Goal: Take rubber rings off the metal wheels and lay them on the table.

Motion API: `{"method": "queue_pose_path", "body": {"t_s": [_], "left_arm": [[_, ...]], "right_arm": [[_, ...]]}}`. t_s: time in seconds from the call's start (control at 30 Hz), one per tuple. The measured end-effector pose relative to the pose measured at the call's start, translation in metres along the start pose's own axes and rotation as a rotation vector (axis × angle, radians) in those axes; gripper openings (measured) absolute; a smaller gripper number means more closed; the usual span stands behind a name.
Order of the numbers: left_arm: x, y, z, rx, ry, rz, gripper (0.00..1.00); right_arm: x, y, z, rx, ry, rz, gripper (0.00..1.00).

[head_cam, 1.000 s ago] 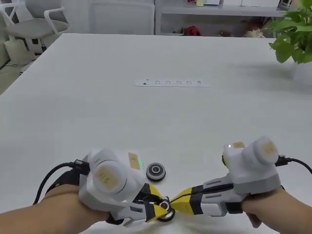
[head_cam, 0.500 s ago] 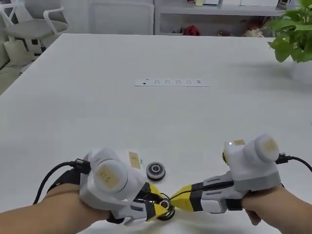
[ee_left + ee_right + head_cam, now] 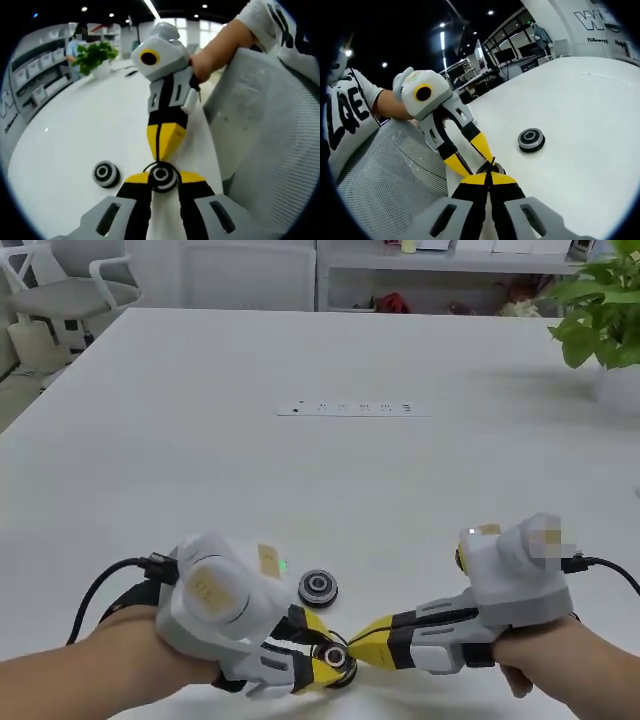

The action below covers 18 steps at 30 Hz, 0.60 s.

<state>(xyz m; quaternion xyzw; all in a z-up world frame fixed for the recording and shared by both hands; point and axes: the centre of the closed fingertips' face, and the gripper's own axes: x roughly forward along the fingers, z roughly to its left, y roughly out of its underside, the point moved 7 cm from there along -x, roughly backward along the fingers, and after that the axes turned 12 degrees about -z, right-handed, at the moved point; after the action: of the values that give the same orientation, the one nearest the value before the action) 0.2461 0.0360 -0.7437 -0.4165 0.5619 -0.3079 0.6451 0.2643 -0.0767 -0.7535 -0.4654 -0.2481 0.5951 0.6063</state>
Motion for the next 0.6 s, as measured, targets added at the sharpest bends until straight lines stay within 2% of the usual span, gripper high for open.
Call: {"method": "queue_pose_path", "body": {"t_s": [0.13,0.4,0.47,0.6], "left_arm": [[-0.003,-0.002,-0.002,0.018,0.007,-0.005,0.24],[-0.011,-0.004,-0.005,0.016,0.02,-0.019,0.34],[-0.013,-0.005,-0.005,0.015,0.014,-0.03,0.39],[-0.021,-0.013,-0.004,-0.003,0.004,-0.085,0.45]], "right_arm": [[-0.001,-0.001,0.0,0.005,0.002,-0.005,0.0],[-0.001,-0.003,0.0,0.019,0.0,-0.018,0.0],[-0.001,-0.003,0.0,0.02,-0.001,-0.02,0.0],[-0.002,-0.006,0.001,0.027,-0.002,-0.028,0.0]]}}
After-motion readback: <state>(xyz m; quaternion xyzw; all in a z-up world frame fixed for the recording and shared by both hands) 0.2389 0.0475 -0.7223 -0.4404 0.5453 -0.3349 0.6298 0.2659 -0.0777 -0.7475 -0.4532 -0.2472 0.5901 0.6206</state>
